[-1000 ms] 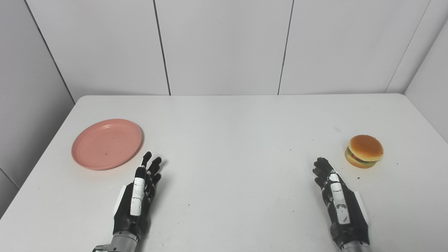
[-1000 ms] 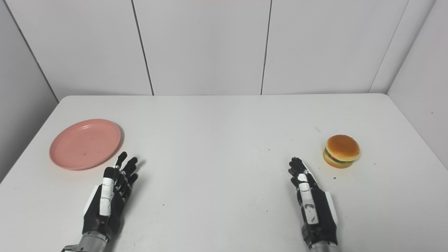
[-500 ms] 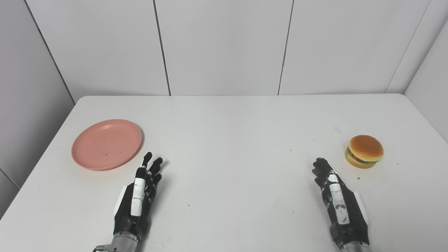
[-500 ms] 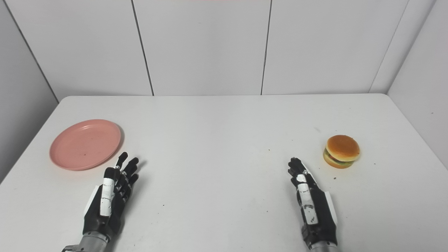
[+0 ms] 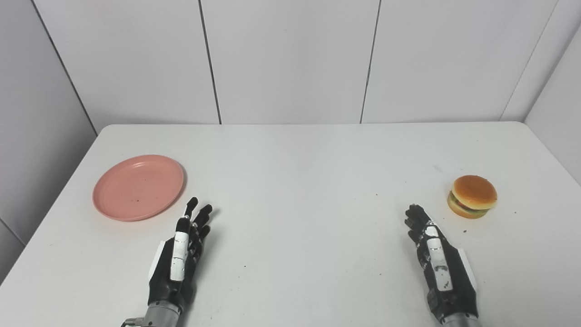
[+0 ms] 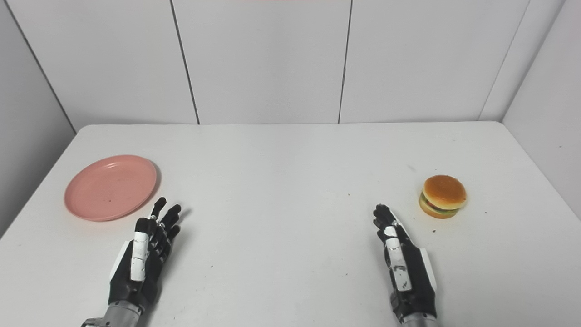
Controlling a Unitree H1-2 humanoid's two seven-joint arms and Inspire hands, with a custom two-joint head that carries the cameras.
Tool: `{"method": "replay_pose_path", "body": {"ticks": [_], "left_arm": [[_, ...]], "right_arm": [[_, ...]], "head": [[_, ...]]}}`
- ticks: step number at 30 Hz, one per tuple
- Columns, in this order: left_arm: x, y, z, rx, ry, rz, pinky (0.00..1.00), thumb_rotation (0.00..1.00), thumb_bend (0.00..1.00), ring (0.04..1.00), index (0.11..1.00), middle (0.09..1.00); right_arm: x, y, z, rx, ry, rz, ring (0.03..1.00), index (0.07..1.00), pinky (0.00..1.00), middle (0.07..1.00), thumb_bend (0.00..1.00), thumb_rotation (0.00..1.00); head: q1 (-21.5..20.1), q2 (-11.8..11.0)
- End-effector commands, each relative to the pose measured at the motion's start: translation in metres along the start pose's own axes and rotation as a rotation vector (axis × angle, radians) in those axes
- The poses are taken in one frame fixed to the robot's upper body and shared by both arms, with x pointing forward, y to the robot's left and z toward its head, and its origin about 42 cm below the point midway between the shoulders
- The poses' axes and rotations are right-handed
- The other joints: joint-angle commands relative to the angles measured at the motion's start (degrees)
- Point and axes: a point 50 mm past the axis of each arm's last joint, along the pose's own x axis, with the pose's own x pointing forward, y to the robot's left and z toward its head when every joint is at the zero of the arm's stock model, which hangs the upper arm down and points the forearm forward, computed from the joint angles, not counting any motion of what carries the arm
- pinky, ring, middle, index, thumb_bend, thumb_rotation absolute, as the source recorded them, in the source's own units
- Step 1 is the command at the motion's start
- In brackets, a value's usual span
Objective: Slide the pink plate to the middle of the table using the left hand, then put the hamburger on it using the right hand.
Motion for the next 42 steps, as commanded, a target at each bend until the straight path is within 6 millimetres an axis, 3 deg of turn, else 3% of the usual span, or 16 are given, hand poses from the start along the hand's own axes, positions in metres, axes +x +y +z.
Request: {"method": "replay_pose_path", "body": {"ticks": [1, 9, 19, 32, 42], "left_arm": [[-0.002, 0.007, 0.000, 0.044, 0.000, -0.022, 1.00, 0.96, 0.88, 0.988, 0.974, 0.931], [0.000, -0.002, -0.012, 0.050, -0.001, -0.031, 1.00, 0.95, 0.87, 0.995, 0.978, 0.934], [0.002, -0.021, -0.032, 0.054, 0.002, -0.025, 1.00, 0.96, 0.83, 0.978, 0.974, 0.923], [0.008, -0.031, -0.052, 0.048, 0.003, -0.020, 1.00, 0.93, 0.85, 0.968, 0.958, 0.918], [0.014, -0.037, -0.060, 0.063, 0.003, -0.033, 1.00, 0.93, 0.81, 0.966, 0.962, 0.917]], "right_arm": [[-0.003, -0.001, -0.002, -0.005, -0.004, 0.019, 0.929, 0.869, 0.98, 0.900, 0.88, 0.88], [-0.004, -0.012, -0.013, 0.000, 0.002, 0.016, 0.940, 0.876, 0.99, 0.905, 0.87, 0.89], [-0.005, -0.035, -0.029, -0.008, 0.003, 0.025, 0.948, 0.900, 1.00, 0.909, 0.82, 0.91], [0.001, -0.046, -0.046, -0.009, 0.006, 0.037, 0.962, 0.928, 1.00, 0.933, 0.83, 0.93], [0.007, -0.055, -0.054, 0.001, 0.004, 0.053, 0.993, 0.958, 1.00, 0.962, 0.77, 0.97]], "head": [[0.24, -0.51], [4.73, -4.77], [10.22, -11.71], [14.32, -18.07], [17.18, -20.67]]}}
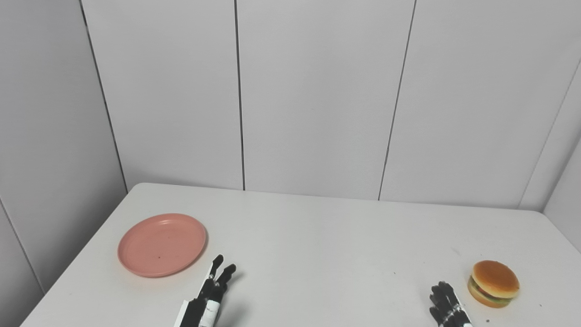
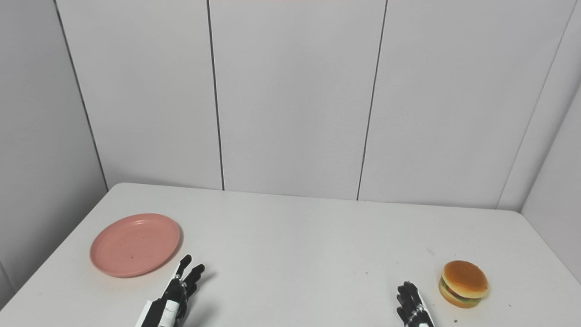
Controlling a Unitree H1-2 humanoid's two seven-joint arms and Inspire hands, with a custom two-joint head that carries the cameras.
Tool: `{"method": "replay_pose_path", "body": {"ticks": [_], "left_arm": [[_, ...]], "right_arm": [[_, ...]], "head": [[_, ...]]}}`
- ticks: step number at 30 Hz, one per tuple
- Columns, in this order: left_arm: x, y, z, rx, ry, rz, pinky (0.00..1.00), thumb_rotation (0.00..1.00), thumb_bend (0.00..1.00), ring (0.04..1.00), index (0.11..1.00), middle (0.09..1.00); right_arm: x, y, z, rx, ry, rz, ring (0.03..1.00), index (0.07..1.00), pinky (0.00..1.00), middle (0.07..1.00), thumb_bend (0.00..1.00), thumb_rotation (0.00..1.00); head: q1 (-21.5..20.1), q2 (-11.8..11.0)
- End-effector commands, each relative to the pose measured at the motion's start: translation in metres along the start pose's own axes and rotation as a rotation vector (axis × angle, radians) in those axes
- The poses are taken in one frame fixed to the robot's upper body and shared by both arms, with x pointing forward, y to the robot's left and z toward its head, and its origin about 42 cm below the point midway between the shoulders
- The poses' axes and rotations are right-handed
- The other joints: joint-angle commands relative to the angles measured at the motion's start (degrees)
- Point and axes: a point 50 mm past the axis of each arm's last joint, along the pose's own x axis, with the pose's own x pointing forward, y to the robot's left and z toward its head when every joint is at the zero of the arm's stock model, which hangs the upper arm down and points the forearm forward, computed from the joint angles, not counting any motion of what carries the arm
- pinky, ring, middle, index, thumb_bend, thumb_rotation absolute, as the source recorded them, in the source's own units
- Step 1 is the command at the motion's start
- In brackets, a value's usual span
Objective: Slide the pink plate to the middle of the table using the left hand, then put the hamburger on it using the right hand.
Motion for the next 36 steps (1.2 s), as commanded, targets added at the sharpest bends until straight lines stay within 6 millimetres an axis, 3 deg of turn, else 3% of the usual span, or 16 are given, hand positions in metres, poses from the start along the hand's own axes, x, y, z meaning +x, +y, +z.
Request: {"method": "replay_pose_path", "body": {"ticks": [1, 9, 22, 30, 36], "left_arm": [[-0.002, -0.021, -0.029, -0.038, 0.110, -0.033, 1.00, 0.93, 0.80, 0.966, 0.962, 0.916], [0.000, -0.020, -0.033, -0.040, 0.106, -0.035, 1.00, 0.92, 0.76, 0.964, 0.954, 0.915], [-0.002, -0.017, -0.030, -0.048, 0.107, -0.031, 1.00, 0.92, 0.79, 0.969, 0.955, 0.915], [-0.001, -0.013, -0.002, -0.088, 0.016, -0.006, 1.00, 0.89, 0.85, 0.947, 0.931, 0.895], [0.023, -0.002, 0.031, -0.087, -0.103, -0.011, 1.00, 0.93, 0.86, 0.977, 0.962, 0.919]], "right_arm": [[-0.003, -0.024, -0.024, -0.010, 0.124, -0.050, 0.993, 0.958, 1.00, 0.964, 0.77, 0.97], [0.000, -0.024, -0.030, -0.018, 0.126, -0.048, 0.990, 0.954, 1.00, 0.959, 0.80, 0.97], [-0.002, -0.019, -0.029, -0.019, 0.123, -0.041, 0.987, 0.945, 1.00, 0.953, 0.79, 0.97], [-0.005, -0.012, -0.025, -0.014, 0.128, -0.028, 0.980, 0.942, 1.00, 0.949, 0.80, 0.96], [-0.005, -0.010, -0.026, -0.014, 0.134, -0.029, 0.986, 0.940, 1.00, 0.948, 0.81, 0.95]], "head": [[0.43, -0.54], [-0.01, -1.73], [-0.95, -0.86], [-2.07, 0.62], [-2.21, 0.76]]}}
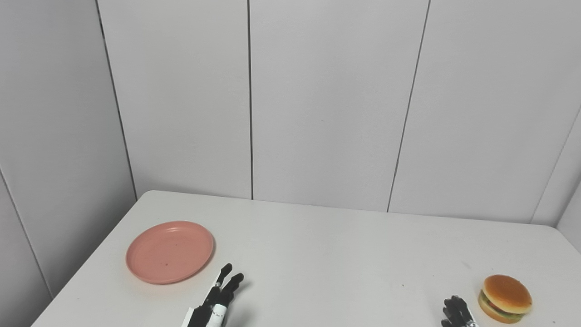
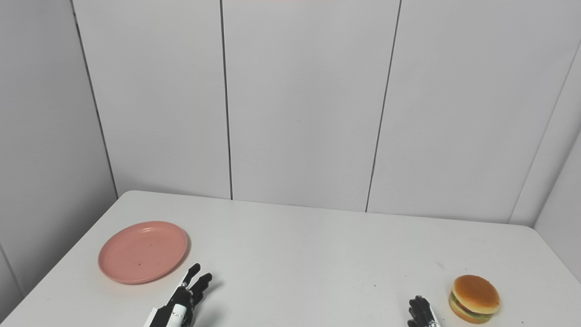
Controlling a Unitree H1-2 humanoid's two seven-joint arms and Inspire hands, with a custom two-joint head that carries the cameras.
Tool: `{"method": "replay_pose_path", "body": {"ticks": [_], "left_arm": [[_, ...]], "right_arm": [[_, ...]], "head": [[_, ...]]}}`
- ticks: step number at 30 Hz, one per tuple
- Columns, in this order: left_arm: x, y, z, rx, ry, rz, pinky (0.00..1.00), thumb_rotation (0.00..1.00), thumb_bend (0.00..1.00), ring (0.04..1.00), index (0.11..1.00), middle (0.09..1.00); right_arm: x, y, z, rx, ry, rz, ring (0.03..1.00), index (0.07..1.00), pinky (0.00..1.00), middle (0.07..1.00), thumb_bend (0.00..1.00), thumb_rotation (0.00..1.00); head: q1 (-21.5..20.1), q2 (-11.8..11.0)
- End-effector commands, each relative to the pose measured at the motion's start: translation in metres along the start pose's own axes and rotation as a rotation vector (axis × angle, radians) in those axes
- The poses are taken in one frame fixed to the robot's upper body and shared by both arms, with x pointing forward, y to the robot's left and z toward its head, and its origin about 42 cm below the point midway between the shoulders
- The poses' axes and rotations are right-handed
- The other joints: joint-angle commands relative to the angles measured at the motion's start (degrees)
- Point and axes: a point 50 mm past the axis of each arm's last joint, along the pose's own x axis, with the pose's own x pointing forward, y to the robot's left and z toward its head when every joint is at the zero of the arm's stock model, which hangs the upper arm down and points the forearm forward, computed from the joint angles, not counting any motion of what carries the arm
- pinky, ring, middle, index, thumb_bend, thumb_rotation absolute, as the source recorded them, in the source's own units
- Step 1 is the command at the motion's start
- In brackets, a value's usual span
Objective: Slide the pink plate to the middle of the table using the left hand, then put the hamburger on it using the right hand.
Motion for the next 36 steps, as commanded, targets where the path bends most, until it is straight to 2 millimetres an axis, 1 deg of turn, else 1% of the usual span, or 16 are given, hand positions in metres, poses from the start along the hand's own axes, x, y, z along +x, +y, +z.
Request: {"method": "replay_pose_path", "body": {"ticks": [1, 4, 5, 7, 9, 11, 15, 20, 22, 24, 26, 29, 31, 36], "left_arm": [[0.027, -0.008, 0.023, -0.021, -0.100, -0.035, 1.00, 0.93, 0.86, 0.979, 0.967, 0.922], [0.038, -0.004, 0.032, -0.010, -0.143, -0.035, 1.00, 0.94, 0.86, 0.971, 0.978, 0.922], [0.045, -0.002, 0.037, -0.011, -0.160, -0.033, 1.00, 0.94, 0.86, 0.971, 0.978, 0.922], [0.055, 0.001, 0.045, -0.009, -0.188, -0.027, 1.00, 0.93, 0.90, 0.959, 0.973, 0.917], [0.065, 0.004, 0.055, 0.017, -0.219, -0.017, 0.98, 0.92, 0.93, 0.945, 0.961, 0.907], [0.073, 0.008, 0.063, 0.040, -0.245, -0.008, 0.97, 0.94, 0.93, 0.939, 0.956, 0.904], [0.086, 0.016, 0.078, 0.060, -0.288, 0.009, 0.99, 0.93, 0.92, 0.923, 0.948, 0.893], [0.104, 0.037, 0.094, 0.107, -0.327, 0.021, 0.99, 0.93, 0.91, 0.938, 0.950, 0.903], [0.110, 0.044, 0.098, 0.127, -0.334, 0.035, 0.99, 0.94, 0.92, 0.928, 0.946, 0.896], [0.118, 0.057, 0.102, 0.146, -0.343, 0.065, 1.00, 0.93, 0.93, 0.929, 0.938, 0.893], [0.125, 0.068, 0.108, 0.160, -0.363, 0.090, 1.00, 0.92, 0.93, 0.934, 0.934, 0.890], [0.131, 0.080, 0.118, 0.172, -0.382, 0.131, 1.00, 0.93, 0.93, 0.944, 0.940, 0.891], [0.134, 0.089, 0.124, 0.173, -0.390, 0.164, 1.00, 0.94, 0.90, 0.944, 0.936, 0.889], [0.139, 0.111, 0.130, 0.197, -0.393, 0.202, 1.00, 0.95, 0.89, 0.934, 0.928, 0.877]], "right_arm": [[-0.006, -0.012, -0.024, 0.006, 0.168, -0.044, 0.983, 0.936, 1.00, 0.946, 0.80, 0.94], [-0.006, -0.012, -0.025, 0.003, 0.169, -0.043, 0.982, 0.935, 1.00, 0.947, 0.81, 0.94], [-0.006, -0.011, -0.025, 0.002, 0.171, -0.044, 0.982, 0.935, 1.00, 0.947, 0.81, 0.94], [-0.006, -0.011, -0.025, 0.004, 0.172, -0.044, 0.981, 0.933, 1.00, 0.947, 0.81, 0.94], [-0.005, -0.010, -0.025, 0.007, 0.173, -0.042, 0.983, 0.936, 1.00, 0.948, 0.82, 0.94], [-0.005, -0.009, -0.026, 0.010, 0.173, -0.041, 0.982, 0.935, 1.00, 0.947, 0.82, 0.93], [-0.005, -0.009, -0.026, 0.008, 0.174, -0.047, 0.971, 0.927, 1.00, 0.937, 0.83, 0.93], [-0.005, -0.009, -0.026, 0.005, 0.177, -0.043, 0.973, 0.927, 1.00, 0.937, 0.83, 0.93], [-0.005, -0.010, -0.026, 0.006, 0.178, -0.041, 0.975, 0.932, 1.00, 0.940, 0.83, 0.94], [-0.005, -0.010, -0.026, 0.011, 0.178, -0.042, 0.976, 0.933, 1.00, 0.940, 0.83, 0.93], [-0.005, -0.010, -0.026, 0.011, 0.177, -0.039, 0.977, 0.934, 1.00, 0.941, 0.82, 0.93], [-0.005, -0.010, -0.027, 0.009, 0.178, -0.037, 0.979, 0.936, 1.00, 0.943, 0.82, 0.93], [-0.005, -0.010, -0.027, 0.004, 0.178, -0.034, 0.978, 0.937, 1.00, 0.943, 0.82, 0.93], [-0.004, -0.008, -0.027, 0.000, 0.183, -0.035, 0.969, 0.930, 1.00, 0.933, 0.83, 0.93]], "head": [[0.10, 0.04], [0.11, 0.04], [0.12, 0.01], [0.09, -0.09], [0.05, -0.14], [-0.03, -0.21], [-0.04, -0.30], [0.31, -0.29], [0.44, -0.25], [0.50, -0.28], [0.50, -0.28], [0.50, -0.28], [0.31, -0.01], [-0.13, 0.15]]}}
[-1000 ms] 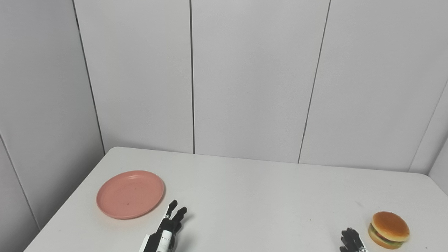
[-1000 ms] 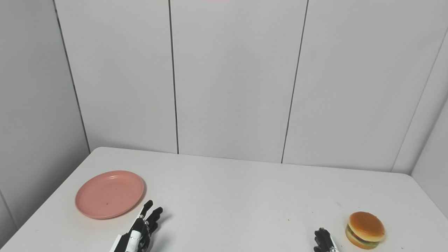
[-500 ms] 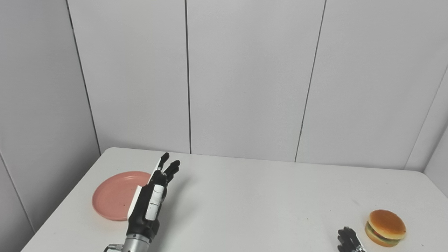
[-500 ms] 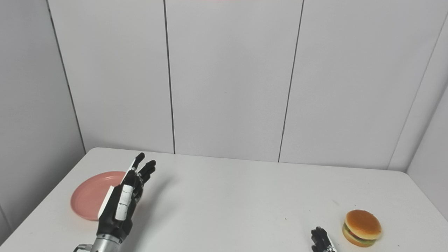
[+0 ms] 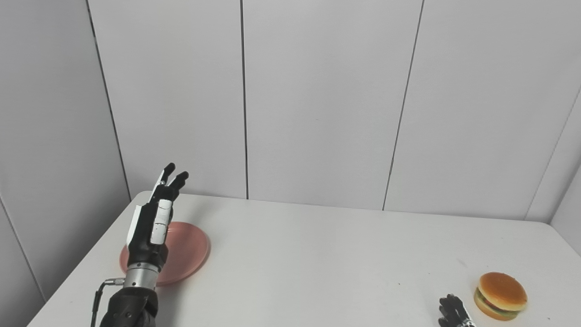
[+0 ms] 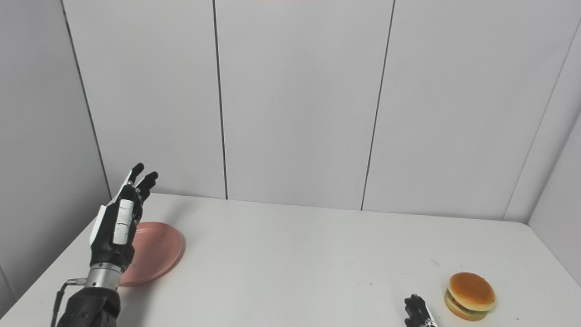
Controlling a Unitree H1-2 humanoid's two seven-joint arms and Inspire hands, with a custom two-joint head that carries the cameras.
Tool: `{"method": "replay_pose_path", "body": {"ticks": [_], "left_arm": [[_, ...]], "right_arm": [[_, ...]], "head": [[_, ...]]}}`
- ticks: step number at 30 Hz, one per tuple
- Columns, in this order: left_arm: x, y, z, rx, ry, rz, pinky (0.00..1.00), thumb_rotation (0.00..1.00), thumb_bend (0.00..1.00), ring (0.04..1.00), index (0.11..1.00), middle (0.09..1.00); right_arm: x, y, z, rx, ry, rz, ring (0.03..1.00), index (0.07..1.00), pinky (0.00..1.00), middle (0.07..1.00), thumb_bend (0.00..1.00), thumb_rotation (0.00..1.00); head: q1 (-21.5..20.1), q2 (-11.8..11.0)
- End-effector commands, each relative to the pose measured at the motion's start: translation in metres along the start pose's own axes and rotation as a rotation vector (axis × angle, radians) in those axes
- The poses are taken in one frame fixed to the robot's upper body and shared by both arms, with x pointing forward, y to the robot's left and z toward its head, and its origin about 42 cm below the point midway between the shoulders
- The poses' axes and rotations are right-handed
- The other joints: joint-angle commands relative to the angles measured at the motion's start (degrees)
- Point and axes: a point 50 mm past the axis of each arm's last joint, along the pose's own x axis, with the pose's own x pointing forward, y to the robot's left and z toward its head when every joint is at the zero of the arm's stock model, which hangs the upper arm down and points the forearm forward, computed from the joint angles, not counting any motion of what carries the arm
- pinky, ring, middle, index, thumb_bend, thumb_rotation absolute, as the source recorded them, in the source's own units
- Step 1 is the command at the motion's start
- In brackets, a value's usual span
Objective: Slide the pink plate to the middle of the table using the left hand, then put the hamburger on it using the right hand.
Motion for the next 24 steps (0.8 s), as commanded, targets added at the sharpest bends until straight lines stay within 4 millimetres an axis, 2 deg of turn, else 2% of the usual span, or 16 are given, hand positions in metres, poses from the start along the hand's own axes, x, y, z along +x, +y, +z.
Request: {"method": "replay_pose_path", "body": {"ticks": [1, 9, 14, 17, 24], "left_arm": [[0.026, 0.008, 0.021, 0.019, -0.099, 0.013, 1.00, 0.95, 0.90, 0.933, 0.931, 0.877], [0.048, 0.040, 0.006, 0.054, -0.086, 0.044, 0.99, 0.91, 0.93, 0.924, 0.918, 0.878], [0.059, 0.057, -0.005, 0.074, -0.108, 0.059, 0.94, 0.87, 0.95, 0.902, 0.878, 0.865], [0.066, 0.067, -0.014, 0.068, -0.111, 0.074, 0.93, 0.85, 0.96, 0.896, 0.884, 0.869], [0.074, 0.093, -0.033, 0.072, -0.012, 0.113, 0.88, 0.82, 0.98, 0.876, 0.884, 0.881]], "right_arm": [[-0.007, -0.011, -0.027, 0.004, 0.183, -0.045, 0.968, 0.927, 1.00, 0.932, 0.83, 0.93], [-0.007, -0.010, -0.026, 0.002, 0.182, -0.043, 0.966, 0.920, 1.00, 0.930, 0.82, 0.93], [-0.007, -0.010, -0.026, 0.001, 0.186, -0.045, 0.962, 0.914, 1.00, 0.926, 0.82, 0.93], [-0.007, -0.010, -0.026, 0.000, 0.186, -0.045, 0.962, 0.911, 1.00, 0.926, 0.83, 0.93], [-0.008, -0.011, -0.026, -0.004, 0.192, -0.043, 0.963, 0.915, 1.00, 0.927, 0.83, 0.92]], "head": [[-0.17, 0.16], [-0.48, 0.32], [-0.54, 0.29], [-0.54, 0.29], [-0.69, 0.39]]}}
